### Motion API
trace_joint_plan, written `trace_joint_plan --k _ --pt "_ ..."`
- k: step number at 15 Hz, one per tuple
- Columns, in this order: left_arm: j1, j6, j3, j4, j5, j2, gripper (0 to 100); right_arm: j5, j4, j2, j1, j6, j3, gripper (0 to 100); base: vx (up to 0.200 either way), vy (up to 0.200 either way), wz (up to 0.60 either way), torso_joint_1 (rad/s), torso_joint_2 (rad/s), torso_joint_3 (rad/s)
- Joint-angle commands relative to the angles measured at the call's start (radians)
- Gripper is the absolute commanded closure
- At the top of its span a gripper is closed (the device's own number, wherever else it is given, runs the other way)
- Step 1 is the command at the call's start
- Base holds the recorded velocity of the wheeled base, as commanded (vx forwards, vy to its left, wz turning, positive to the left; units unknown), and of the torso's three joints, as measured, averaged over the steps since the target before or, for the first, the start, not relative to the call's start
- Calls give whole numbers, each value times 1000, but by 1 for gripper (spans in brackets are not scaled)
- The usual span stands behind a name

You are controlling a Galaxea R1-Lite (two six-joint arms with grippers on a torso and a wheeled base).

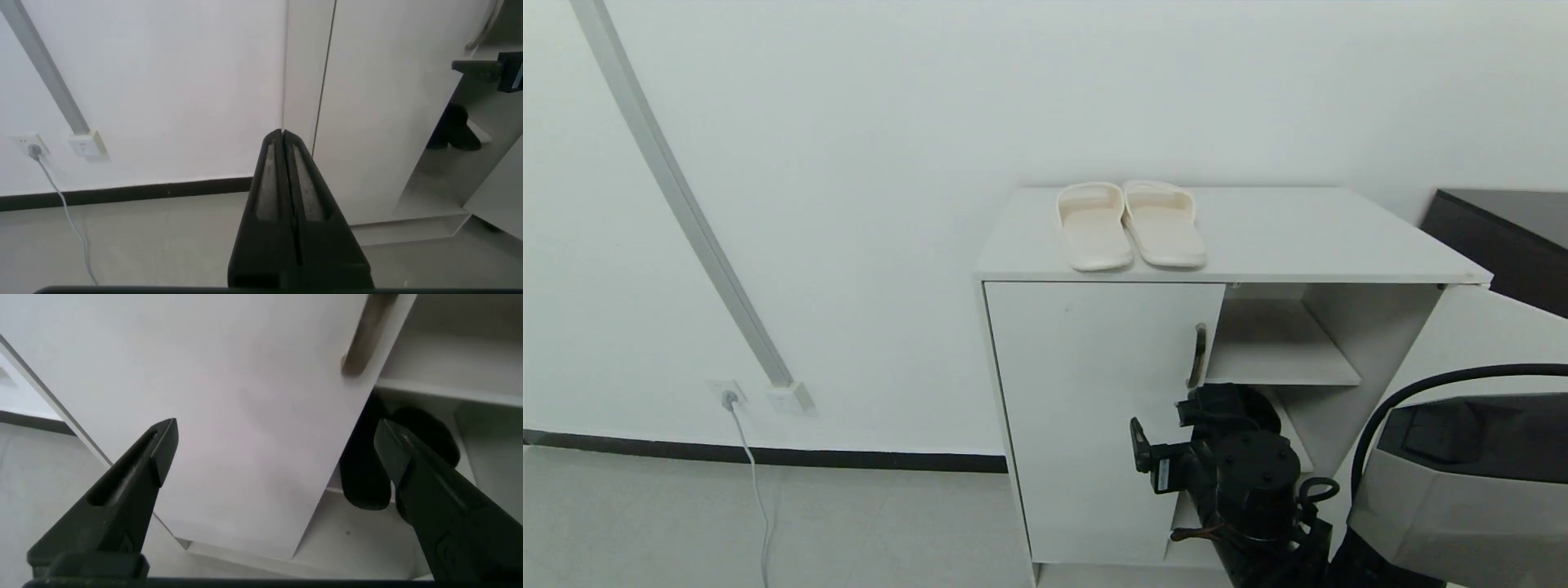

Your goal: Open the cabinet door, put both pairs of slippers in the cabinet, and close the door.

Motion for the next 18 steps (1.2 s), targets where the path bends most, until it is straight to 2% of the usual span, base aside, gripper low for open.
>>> trace_joint_plan --k 1,18 --pt "1 0 0 0 0 1 100 0 0 4 0 0 0 0 0 0 0 183 -491 -300" --pt "1 0 0 0 0 1 100 0 0 8 0 0 0 0 0 0 0 228 -539 -312"
